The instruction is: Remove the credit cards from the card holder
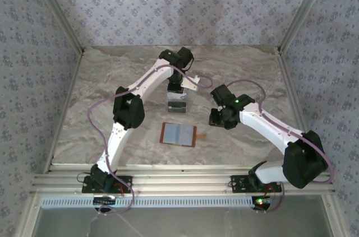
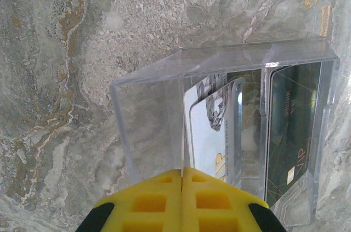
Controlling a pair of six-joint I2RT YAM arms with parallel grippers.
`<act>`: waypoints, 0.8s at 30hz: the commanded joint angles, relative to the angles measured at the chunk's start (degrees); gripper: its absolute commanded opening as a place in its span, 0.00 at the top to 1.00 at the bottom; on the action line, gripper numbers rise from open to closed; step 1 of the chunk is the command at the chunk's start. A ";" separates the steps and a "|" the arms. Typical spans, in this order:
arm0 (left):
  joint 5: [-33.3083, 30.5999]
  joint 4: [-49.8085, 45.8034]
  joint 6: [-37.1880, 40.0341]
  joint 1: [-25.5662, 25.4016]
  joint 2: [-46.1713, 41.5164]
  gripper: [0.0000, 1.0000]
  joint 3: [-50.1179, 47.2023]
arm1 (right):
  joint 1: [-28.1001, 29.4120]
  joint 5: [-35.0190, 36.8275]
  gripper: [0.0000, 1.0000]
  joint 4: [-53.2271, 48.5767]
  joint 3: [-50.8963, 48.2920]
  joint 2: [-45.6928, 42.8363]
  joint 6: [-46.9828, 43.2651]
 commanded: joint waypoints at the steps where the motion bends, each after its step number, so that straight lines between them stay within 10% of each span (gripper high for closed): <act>1: -1.23 -4.60 -0.16 0.40 1.05 1.00 1.01 | -0.32 -0.55 0.65 -0.95 -0.62 -0.28 -0.73; 24: -5.22 0.62 -4.07 0.36 3.88 0.71 8.79 | -0.35 -0.44 0.65 -0.76 -0.15 0.38 -0.86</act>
